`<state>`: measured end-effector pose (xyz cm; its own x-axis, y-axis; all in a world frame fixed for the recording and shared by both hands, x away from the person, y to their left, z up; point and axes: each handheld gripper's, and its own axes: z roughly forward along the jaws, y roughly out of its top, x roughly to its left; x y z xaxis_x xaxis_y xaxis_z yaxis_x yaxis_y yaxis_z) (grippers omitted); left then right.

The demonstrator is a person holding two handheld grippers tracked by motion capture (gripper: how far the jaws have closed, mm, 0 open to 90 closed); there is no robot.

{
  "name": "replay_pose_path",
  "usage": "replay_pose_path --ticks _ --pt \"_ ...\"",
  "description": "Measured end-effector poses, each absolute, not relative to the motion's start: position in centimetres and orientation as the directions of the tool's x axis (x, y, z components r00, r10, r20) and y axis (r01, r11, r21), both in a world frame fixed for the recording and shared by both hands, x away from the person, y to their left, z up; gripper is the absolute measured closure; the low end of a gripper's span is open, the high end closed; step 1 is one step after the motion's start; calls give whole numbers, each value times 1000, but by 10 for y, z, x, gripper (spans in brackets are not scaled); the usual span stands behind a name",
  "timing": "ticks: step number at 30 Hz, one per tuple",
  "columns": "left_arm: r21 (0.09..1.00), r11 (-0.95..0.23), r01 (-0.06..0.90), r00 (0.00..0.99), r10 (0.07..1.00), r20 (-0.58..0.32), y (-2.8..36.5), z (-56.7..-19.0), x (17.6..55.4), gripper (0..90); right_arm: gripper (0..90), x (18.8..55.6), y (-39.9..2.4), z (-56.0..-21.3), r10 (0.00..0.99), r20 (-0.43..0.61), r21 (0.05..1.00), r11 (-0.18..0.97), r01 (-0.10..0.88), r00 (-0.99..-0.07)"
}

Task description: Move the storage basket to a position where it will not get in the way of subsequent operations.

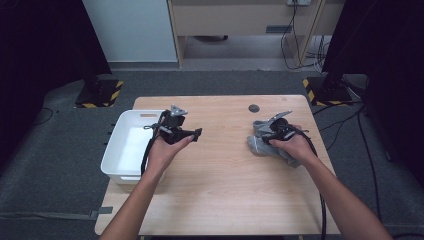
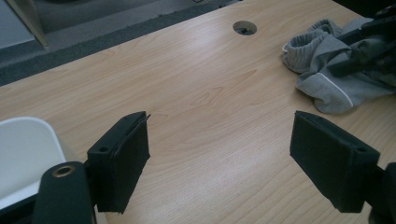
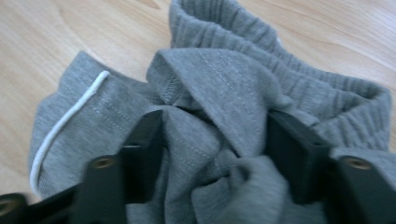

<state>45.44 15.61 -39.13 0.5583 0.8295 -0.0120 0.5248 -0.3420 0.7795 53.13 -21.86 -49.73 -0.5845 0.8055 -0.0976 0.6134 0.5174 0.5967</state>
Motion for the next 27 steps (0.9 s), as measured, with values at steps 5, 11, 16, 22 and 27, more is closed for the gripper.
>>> replay_pose_path --ticks 5,11,16,22,27 --pt "779 -359 514 597 802 -24 149 -394 451 191 650 529 -212 -497 825 -119 595 505 625 -553" --pt "772 -402 493 651 759 -20 133 -397 449 197 683 509 -189 -497 824 -82 624 481 616 -560" --pt "773 -411 482 662 749 -14 123 -401 450 194 690 498 -174 -495 817 -57 631 475 614 -573" --pt "769 -394 504 635 772 -21 123 -407 452 198 692 496 -161 -493 810 -18 628 466 624 -587" --pt "769 -397 500 634 773 -14 124 -411 447 199 689 493 -143 -492 798 14 641 456 618 -603"
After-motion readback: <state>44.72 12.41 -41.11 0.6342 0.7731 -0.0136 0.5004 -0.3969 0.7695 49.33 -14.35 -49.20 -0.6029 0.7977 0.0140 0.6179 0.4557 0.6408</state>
